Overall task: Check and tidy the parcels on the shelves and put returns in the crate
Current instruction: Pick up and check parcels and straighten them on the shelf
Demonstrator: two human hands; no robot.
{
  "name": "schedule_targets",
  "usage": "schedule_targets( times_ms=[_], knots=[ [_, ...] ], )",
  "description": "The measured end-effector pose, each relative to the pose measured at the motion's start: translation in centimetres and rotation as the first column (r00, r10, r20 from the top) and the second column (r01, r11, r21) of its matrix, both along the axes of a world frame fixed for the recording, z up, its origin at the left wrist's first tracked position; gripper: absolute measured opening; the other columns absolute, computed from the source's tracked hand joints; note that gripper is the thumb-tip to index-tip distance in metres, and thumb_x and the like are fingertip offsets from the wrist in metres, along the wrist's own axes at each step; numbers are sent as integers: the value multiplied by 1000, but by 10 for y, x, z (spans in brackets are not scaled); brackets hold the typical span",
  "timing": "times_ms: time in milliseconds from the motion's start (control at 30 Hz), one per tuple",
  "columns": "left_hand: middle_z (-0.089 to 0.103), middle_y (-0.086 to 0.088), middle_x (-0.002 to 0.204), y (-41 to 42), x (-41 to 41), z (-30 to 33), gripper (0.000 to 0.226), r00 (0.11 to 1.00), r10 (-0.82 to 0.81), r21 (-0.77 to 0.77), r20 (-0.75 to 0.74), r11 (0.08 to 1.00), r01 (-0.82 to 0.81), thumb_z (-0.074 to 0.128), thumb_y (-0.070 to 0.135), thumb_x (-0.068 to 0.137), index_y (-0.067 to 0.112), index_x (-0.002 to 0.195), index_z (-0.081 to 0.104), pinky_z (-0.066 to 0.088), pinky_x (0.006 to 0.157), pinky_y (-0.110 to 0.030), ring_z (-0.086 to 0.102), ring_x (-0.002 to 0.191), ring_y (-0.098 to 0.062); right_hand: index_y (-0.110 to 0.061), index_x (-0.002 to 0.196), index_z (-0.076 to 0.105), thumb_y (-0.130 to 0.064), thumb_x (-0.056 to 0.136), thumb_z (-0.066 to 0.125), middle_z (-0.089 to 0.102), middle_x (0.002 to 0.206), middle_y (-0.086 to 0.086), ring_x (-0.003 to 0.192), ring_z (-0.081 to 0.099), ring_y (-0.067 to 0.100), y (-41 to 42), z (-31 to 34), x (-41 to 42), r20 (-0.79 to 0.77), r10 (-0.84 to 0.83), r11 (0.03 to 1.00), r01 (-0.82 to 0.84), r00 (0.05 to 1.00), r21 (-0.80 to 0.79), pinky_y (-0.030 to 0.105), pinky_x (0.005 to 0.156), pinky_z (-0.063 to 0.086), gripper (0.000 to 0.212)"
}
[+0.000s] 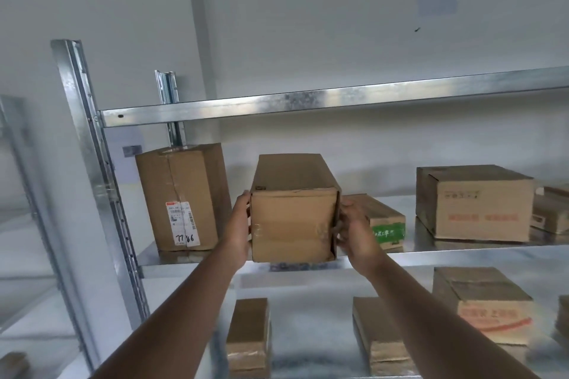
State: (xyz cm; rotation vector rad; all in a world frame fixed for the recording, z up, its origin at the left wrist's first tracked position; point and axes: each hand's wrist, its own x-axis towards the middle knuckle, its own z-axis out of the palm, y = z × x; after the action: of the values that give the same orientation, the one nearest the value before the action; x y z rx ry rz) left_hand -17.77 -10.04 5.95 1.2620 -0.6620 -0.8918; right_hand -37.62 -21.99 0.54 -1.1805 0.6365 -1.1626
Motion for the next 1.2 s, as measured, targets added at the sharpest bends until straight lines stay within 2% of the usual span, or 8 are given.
schedule_targets(
  times_ms=[133, 233, 333, 433, 500, 767, 1033, 1200],
  knots=[
    [72, 0, 120, 5, 11, -2, 68, 1000, 13, -17, 6, 1000, -13, 49, 79, 73, 34, 119, 69, 56, 89, -50, 67, 110, -28, -20, 124, 66, -51, 85, 52, 71, 115, 0, 82, 64, 12, 5, -1, -1, 25, 18, 999, -19, 1000, 32, 37, 78, 55, 51],
    [72, -5, 116, 7, 19, -1, 72, 1000, 13, -42, 12, 999, -12, 50, 74, 75, 17, 118, 66, 54, 85, -50, 66, 102, -29, -12, 115, 67, -47, 88, 50, 71, 106, 1, 75, 66, 11, 7, 4, -5, 26, -4, 998, 2, 1000, 61, 31, 65, 54, 47],
    [70, -8, 105, 8, 32, -1, 52, 999, 35, -59, -6, 998, -35, 46, 60, 88, 18, 113, 64, 53, 74, -43, 65, 92, -28, -12, 123, 63, -44, 94, 50, 67, 101, 4, 73, 68, 13, 7, 13, -9, 61, 0, 998, -4, 998, 60, 27, 55, 51, 46],
    [74, -9, 99, 9, 37, -1, 60, 1000, -7, -52, -26, 999, 6, 50, 63, 82, 20, 121, 67, 55, 76, -43, 69, 94, -33, -18, 129, 67, -62, 82, 61, 71, 124, 16, 115, 68, 34, 11, 21, -4, 4, 15, 998, -15, 1000, 65, 46, 92, 53, 64],
    [76, -11, 102, 11, 35, -2, 55, 999, -47, -53, -9, 998, 47, 48, 60, 89, 19, 116, 73, 58, 83, -44, 71, 100, -35, -21, 124, 72, -64, 84, 56, 72, 125, 12, 121, 65, 33, 15, 22, 0, -41, 20, 1000, -19, 999, 23, 53, 108, 47, 60],
    [67, -8, 90, 15, 43, -14, 37, 1000, -9, -73, 28, 997, 11, 53, 54, 85, 23, 96, 70, 48, 78, -38, 63, 87, -27, -24, 125, 70, -52, 93, 45, 70, 130, 4, 127, 62, 25, 32, 16, 3, -77, 62, 998, -64, 995, -25, 55, 110, 47, 49],
    [70, -7, 101, 30, 29, -10, 34, 997, -18, -86, 69, 996, 23, 47, 49, 91, 24, 98, 69, 49, 74, -36, 64, 99, -27, 2, 102, 66, -45, 85, 51, 73, 104, 17, 101, 69, 39, 42, 14, 4, -73, -111, 987, 102, 991, -123, 49, 93, 54, 53],
    [70, -15, 116, 32, 33, -3, 48, 997, -1, -196, 73, 981, 15, 49, 47, 86, 16, 117, 68, 50, 92, -46, 62, 117, -38, -24, 111, 75, -41, 98, 41, 77, 114, 0, 112, 70, 19, 44, 26, -1, -14, -81, 995, 80, 997, -59, 41, 106, 47, 40]
  ],
)
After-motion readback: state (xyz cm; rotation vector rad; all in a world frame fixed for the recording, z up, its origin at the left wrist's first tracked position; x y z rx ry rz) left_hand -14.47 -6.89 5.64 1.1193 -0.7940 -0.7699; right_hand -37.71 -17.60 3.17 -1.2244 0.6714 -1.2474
